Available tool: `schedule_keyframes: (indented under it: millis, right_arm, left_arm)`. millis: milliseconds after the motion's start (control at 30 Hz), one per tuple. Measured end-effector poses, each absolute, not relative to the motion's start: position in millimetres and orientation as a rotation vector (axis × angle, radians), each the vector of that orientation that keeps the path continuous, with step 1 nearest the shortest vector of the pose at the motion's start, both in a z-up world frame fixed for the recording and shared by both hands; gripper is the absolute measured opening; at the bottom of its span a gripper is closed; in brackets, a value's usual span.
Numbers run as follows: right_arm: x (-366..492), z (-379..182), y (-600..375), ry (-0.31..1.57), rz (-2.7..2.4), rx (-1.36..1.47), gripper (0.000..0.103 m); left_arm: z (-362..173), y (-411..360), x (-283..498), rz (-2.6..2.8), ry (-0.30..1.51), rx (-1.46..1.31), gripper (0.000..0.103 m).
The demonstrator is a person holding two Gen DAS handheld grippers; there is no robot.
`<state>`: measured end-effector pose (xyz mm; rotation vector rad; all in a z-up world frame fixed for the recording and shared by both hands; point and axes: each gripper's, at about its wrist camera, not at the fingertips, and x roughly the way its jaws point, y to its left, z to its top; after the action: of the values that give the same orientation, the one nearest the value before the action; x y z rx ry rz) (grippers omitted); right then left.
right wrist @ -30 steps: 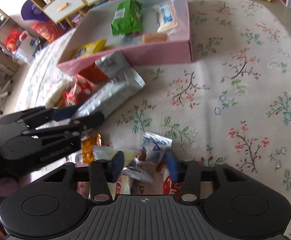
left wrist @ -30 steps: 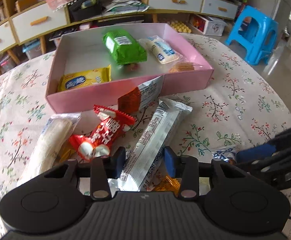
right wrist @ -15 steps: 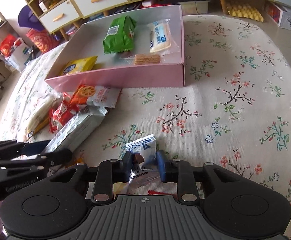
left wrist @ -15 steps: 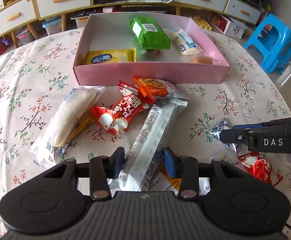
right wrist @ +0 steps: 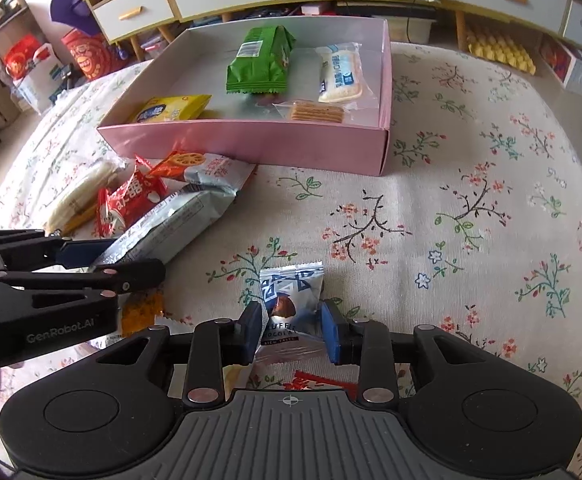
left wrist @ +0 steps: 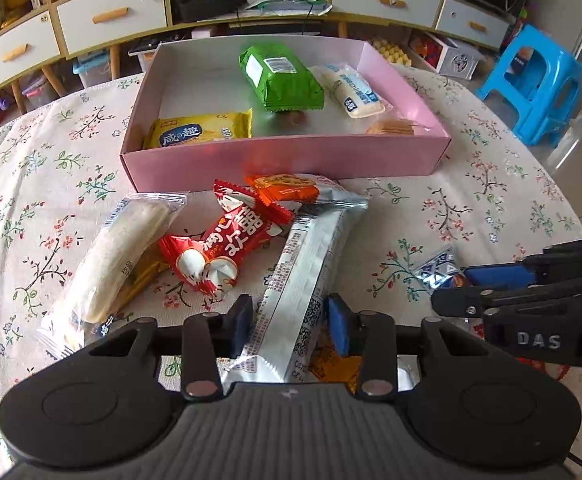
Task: Organize snacks
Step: 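Grasp the silver wafer bar with the left tool while the right tool grasps a blue-white candy, then carry both snacks into the pink box and open both tools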
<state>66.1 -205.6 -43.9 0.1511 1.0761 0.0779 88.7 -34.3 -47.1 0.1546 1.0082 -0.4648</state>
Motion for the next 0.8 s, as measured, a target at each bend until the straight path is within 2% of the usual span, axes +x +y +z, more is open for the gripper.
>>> schedule_keyframes:
  millis: [200,800]
  right_arm:
    - [67,-42,-208,1.074,0.078,0.187,0.022]
    - [66,-14,-233,1.035,0.124,0.434,0.022]
  left_arm:
    - [-38,-27,88,-0.497,1.009,0.087,0.029]
    - [-7,-7,87,-0.526,0.988,-0.091,0.027]
